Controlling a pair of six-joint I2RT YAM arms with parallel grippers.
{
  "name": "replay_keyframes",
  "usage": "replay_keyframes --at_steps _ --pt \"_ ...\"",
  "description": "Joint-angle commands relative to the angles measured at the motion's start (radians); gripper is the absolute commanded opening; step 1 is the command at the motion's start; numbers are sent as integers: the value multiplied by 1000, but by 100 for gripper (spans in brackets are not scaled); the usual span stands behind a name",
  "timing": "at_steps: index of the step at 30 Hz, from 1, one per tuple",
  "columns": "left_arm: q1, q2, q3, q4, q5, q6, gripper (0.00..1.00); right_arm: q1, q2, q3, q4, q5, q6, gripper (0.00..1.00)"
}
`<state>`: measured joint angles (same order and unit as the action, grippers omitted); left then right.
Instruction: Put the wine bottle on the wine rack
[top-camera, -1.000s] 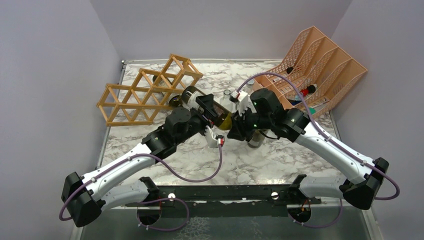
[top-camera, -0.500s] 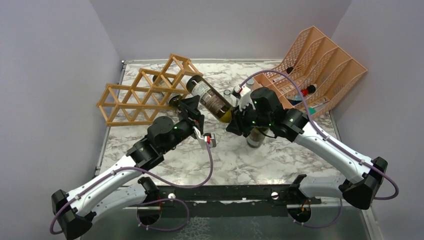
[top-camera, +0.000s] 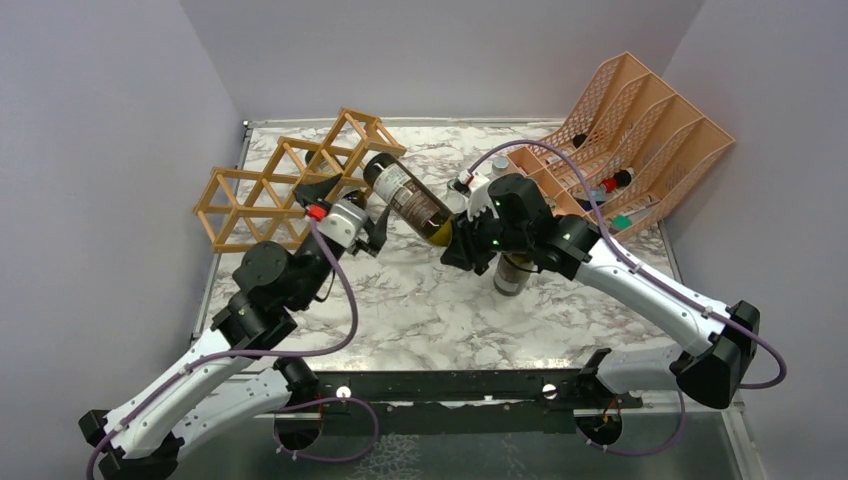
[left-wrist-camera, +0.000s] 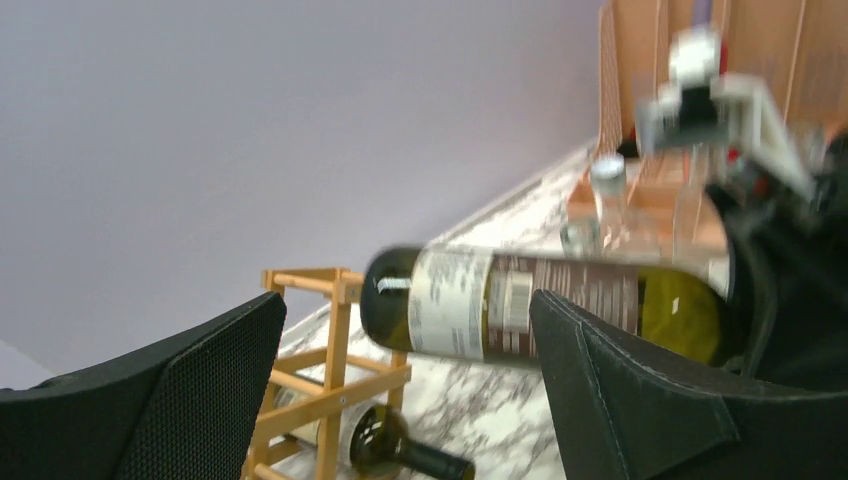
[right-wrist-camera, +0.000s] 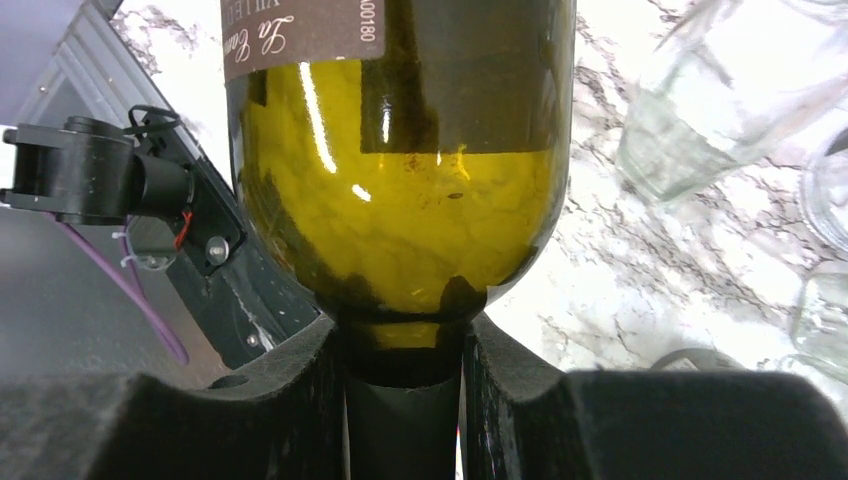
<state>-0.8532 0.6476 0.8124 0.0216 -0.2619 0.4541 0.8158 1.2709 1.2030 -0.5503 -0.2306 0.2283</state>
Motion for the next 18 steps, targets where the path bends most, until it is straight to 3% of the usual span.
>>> replay_keyframes --at_steps 1,8,18 --pt "-4 55 168 -10 -151 -247 99 47 5 11 179 -59 60 1" --pt "-5 162 387 -83 -340 -280 99 164 47 -61 302 1 149 1" --pt "-4 151 436 -146 -311 -209 99 326 276 -45 530 161 304 1"
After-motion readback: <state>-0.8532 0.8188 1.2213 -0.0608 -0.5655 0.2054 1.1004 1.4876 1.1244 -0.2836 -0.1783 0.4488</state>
